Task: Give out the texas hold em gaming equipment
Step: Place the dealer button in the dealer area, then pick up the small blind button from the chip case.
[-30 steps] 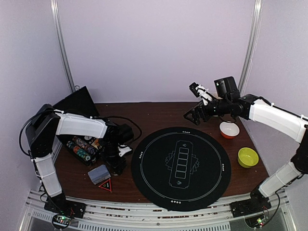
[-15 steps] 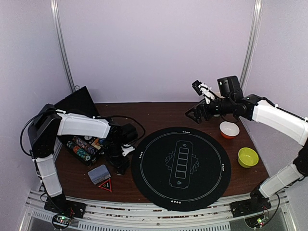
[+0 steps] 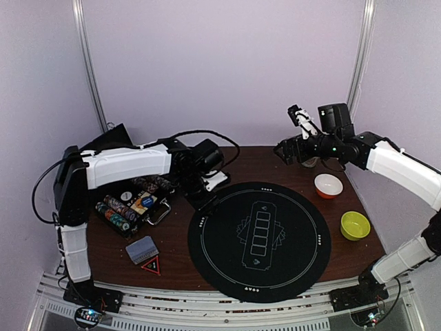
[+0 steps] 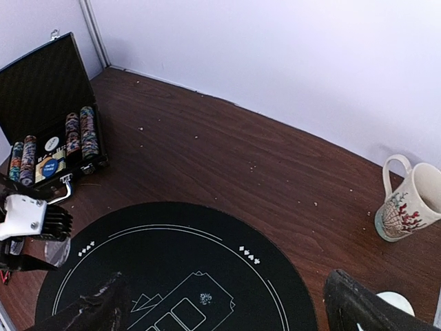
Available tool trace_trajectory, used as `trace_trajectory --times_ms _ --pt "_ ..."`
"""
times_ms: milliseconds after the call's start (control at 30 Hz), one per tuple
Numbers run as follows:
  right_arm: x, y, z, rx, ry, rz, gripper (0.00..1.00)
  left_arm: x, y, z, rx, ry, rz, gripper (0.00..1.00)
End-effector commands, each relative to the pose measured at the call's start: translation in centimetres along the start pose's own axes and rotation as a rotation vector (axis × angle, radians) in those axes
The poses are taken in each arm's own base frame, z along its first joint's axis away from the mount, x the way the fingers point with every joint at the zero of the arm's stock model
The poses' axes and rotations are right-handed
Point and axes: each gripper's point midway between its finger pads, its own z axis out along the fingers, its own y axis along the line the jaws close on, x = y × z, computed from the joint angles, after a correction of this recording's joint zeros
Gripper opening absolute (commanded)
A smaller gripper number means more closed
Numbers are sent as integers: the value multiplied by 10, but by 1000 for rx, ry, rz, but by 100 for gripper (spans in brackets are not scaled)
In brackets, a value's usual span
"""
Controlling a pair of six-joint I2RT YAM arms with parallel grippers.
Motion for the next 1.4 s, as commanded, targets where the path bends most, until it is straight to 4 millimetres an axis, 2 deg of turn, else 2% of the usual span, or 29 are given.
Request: trace_trajectory --times_ms 0,167,300,333,400,500,600,667,767,833,900,967,1033,1100,1167,1233,1300,1367 --pt "-10 -28 -20 101 -34 71 100 -9 -3 38 21 52 68 31" --pt "-3 -34 -21 112 -22 74 100 -2 4 77 -25 139 85 32" --pt "-2 -32 -19 101 -13 66 100 6 11 92 -61 198 74 35" --pt "-2 -32 -20 100 -13 64 100 9 11 93 -66 217 73 38" --pt "-2 -31 -20 97 -13 55 100 12 13 94 -78 232 68 52" --pt "0 -31 -19 97 -11 43 100 4 13 84 -72 201 67 76" --pt "1 -31 -18 95 -7 35 100 -12 7 68 -35 136 82 91" --pt "1 -30 -18 90 -10 35 100 -23 1 56 7 92 91 97" --pt "0 -27 -18 72 -12 36 100 -43 -4 29 70 -4 91 98" --pt "-1 -26 -18 64 -16 33 100 -57 4 7 110 -85 50 98" --pt "-2 -25 -19 62 -18 30 100 -64 26 -14 130 -145 -35 96" --pt "-2 -25 -20 62 -17 25 100 -59 65 -30 100 -171 -159 93" --pt "0 -25 -20 61 -13 18 100 -42 114 -42 25 -181 -294 91" --pt "0 -24 -21 55 -11 16 100 -16 163 -57 -36 -198 -444 88" --pt "0 -23 -21 48 -10 14 100 12 197 -63 -72 -201 -555 84" --pt "1 -23 -21 48 -9 14 100 42 225 -63 -119 -180 -649 79" --pt "2 -23 -21 51 -9 10 100 65 240 -62 -170 -153 -694 76" --pt "4 -24 -21 57 -10 4 100 84 245 -54 -229 -96 -691 74"
